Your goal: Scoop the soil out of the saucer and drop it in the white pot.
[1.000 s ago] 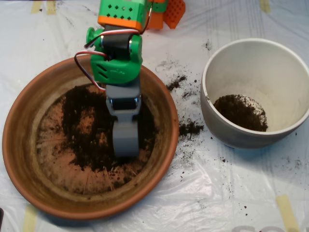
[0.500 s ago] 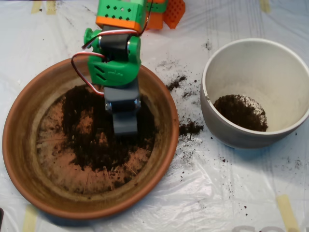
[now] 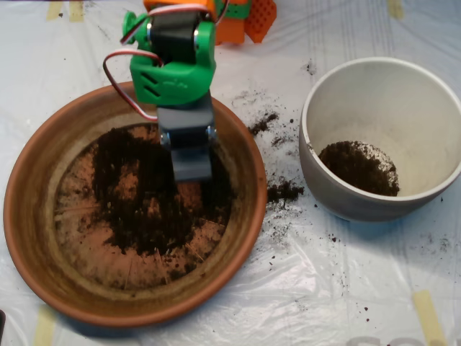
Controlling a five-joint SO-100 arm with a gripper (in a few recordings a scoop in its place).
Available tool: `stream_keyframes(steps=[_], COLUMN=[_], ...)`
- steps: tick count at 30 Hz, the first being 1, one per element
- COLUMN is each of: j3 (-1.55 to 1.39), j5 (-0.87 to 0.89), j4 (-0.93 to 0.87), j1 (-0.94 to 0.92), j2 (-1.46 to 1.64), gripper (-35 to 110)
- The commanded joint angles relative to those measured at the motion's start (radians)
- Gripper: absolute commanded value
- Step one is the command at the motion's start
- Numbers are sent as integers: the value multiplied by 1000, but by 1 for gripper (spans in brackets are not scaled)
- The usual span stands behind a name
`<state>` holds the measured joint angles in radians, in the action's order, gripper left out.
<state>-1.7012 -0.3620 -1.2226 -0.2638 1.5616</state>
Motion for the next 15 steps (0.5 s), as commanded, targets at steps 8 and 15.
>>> stream_keyframes(steps=[8,15], j3=[385,503], j5=[77,115], j4=[-268,-345], j1=[153,267], j2=[176,173], gripper=[0,0])
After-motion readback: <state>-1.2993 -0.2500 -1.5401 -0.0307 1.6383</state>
